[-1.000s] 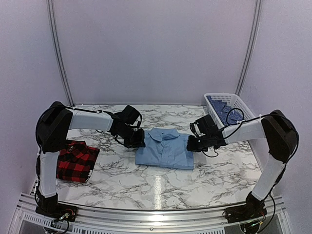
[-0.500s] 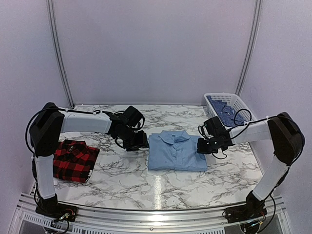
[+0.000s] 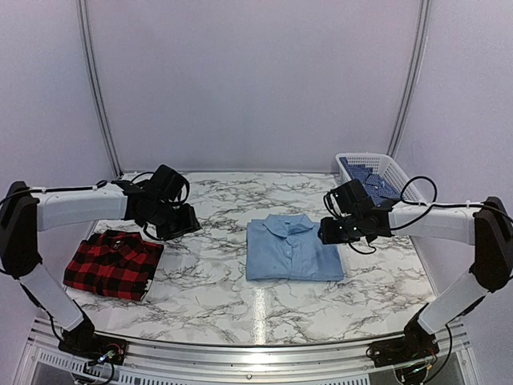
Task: Fold and stack the long sleeve shirts
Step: Adjust the square-folded shirt at the center of the board, then move the square-folded shirt to the center of the board.
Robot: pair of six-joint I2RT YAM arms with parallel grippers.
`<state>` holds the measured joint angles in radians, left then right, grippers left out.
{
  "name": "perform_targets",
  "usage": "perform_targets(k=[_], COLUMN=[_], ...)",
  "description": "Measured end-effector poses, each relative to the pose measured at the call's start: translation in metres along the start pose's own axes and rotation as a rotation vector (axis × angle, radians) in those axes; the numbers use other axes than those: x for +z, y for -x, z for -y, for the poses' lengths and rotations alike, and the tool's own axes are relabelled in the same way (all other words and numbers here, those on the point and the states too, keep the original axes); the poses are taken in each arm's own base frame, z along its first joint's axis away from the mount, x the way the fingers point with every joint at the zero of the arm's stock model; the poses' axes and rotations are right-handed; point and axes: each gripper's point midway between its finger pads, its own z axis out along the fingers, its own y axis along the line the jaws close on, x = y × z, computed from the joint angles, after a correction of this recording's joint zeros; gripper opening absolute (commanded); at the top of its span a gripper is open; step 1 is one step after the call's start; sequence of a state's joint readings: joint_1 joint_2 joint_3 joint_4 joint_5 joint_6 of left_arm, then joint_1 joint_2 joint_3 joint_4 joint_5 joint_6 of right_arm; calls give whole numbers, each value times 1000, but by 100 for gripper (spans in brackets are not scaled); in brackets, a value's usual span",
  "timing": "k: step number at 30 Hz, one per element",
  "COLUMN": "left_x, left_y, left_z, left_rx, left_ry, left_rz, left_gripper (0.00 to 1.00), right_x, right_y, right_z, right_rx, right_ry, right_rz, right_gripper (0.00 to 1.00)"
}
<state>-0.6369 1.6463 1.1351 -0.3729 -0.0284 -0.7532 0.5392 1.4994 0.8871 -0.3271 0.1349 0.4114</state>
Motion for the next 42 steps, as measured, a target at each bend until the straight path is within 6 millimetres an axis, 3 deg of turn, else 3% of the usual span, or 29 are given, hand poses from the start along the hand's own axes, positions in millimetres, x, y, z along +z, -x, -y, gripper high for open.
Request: perform_targets(k=[3, 7, 11, 15, 22, 29, 35, 42], left_x=[-15, -34, -57, -69, -55, -35, -20, -8], left_y=[-2, -3, -2, -5, -26, -52, -60, -49], left_z=[-26, -70, -116, -152, -176, -188, -191, -178], left_rx=[-34, -106, -198, -267, -278, -287, -298, -286], left_ry=[44, 124, 205, 257, 325, 348, 341, 311], left_rz=[39, 99, 174, 208, 142, 61, 35, 57], left_gripper=[57, 57, 57, 56, 54, 54, 54, 54], right_x=[-14, -20, -6, 12, 40, 41, 30, 1], right_y=[2, -12, -37, -60, -91, -89, -83, -51], right_z=[-41, -99, -143, -167, -177, -181, -183, -191], right_rx=[-61, -146, -219, -269, -308, -279, -270, -250], right_ry=[72, 173, 220, 231, 213, 227, 243, 278], right_rz=[27, 8, -50, -100, -162, -142, -131, -51], right_gripper=[30, 20, 18, 18, 21, 31, 35, 36])
